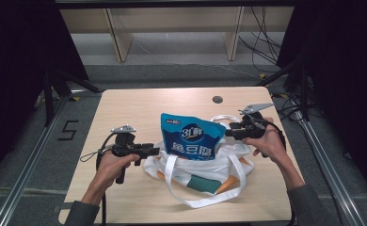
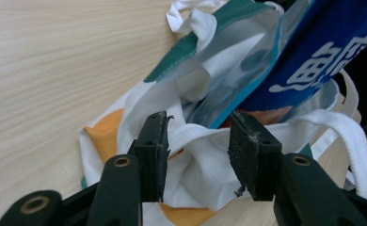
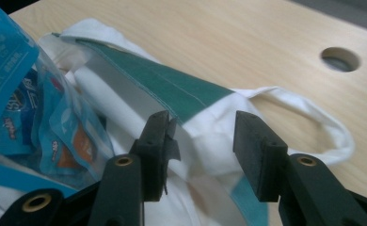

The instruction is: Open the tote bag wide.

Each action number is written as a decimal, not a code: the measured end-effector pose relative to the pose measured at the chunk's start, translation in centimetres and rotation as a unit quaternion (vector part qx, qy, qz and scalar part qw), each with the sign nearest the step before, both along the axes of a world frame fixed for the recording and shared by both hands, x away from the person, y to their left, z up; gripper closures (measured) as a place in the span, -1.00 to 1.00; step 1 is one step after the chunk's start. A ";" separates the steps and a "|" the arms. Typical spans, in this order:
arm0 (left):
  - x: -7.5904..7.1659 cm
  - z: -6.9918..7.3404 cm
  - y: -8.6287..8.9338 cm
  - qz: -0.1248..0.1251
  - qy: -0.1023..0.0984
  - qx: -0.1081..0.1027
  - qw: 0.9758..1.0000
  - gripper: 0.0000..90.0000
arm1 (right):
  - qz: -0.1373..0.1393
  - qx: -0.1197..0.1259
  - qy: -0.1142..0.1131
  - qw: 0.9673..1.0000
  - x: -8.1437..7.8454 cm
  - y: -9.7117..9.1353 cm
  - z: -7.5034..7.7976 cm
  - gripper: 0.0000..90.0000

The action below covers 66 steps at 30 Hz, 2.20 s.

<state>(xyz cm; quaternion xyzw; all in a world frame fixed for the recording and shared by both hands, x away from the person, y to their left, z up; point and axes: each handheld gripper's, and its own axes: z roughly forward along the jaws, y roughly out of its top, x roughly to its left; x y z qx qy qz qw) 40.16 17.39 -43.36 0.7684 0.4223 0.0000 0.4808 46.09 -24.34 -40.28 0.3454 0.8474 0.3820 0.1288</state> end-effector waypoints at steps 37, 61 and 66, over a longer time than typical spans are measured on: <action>-0.4 -1.1 -2.0 -0.071 -0.048 0.047 0.995 0.55 | 0.048 -0.064 0.049 0.996 1.2 2.6 -2.0 0.92; 2.2 -0.2 -1.6 -0.024 -0.011 0.033 0.999 0.68 | 0.028 -0.122 -0.041 0.991 2.4 5.9 -1.6 0.77; 2.6 -0.6 -1.4 -0.014 0.001 0.009 1.000 0.78 | 0.027 -0.122 -0.033 0.992 3.1 5.8 -1.8 0.93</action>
